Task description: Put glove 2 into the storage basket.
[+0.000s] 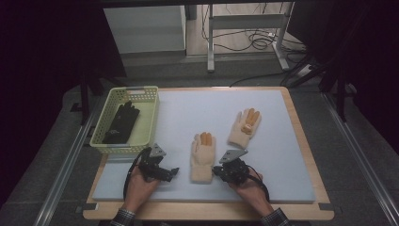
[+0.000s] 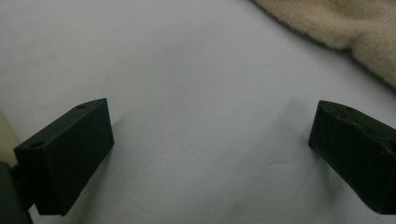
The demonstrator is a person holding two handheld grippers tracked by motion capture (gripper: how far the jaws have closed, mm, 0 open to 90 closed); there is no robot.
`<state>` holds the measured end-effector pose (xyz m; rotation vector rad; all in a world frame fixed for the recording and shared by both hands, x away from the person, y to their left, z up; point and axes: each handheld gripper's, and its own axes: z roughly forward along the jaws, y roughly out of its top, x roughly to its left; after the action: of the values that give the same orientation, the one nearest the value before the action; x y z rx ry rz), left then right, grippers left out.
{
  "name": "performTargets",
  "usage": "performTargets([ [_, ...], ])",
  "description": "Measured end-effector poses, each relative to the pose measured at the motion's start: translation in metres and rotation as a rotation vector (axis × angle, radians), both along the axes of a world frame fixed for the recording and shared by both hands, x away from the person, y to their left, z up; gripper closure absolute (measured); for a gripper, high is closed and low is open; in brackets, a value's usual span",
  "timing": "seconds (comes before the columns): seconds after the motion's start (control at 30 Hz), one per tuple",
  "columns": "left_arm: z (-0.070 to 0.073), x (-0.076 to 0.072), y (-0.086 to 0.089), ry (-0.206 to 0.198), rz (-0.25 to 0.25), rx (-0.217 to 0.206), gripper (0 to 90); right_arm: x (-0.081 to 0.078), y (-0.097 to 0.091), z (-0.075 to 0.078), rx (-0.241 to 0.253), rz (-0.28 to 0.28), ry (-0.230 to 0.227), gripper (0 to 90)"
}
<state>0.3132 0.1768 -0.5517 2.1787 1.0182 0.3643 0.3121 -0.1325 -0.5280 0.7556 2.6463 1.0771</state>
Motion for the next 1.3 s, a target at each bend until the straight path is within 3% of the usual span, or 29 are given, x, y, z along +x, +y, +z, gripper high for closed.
performTargets([
  [0.13,0.0,0.0,0.0,0.0,0.0,0.0,0.1,0.003,-0.008,0.004,0.005,-0.025,-0.018,78.2],
  [0.3,0.0,0.0,0.0,0.0,0.0,0.0,0.1,0.015,-0.026,0.013,0.021,-0.094,-0.035,73.3],
  [0.5,0.0,0.0,0.0,0.001,0.0,0.0,0.0,0.037,-0.052,0.024,0.052,-0.204,-0.058,65.8],
  [0.7,0.0,0.0,0.0,0.001,0.0,0.0,0.1,0.061,-0.069,0.034,0.039,-0.297,-0.098,59.1],
  [0.77,0.0,0.0,0.0,0.001,0.0,0.0,0.0,0.072,-0.074,0.035,0.047,-0.323,-0.089,58.3],
  [1.07,0.0,0.0,0.0,0.001,0.0,0.0,0.0,0.113,-0.084,0.031,0.014,-0.43,-0.115,48.8],
  [1.3,0.0,0.0,0.0,0.001,-0.001,0.0,0.0,0.137,-0.081,0.019,-0.018,-0.446,-0.112,38.4],
])
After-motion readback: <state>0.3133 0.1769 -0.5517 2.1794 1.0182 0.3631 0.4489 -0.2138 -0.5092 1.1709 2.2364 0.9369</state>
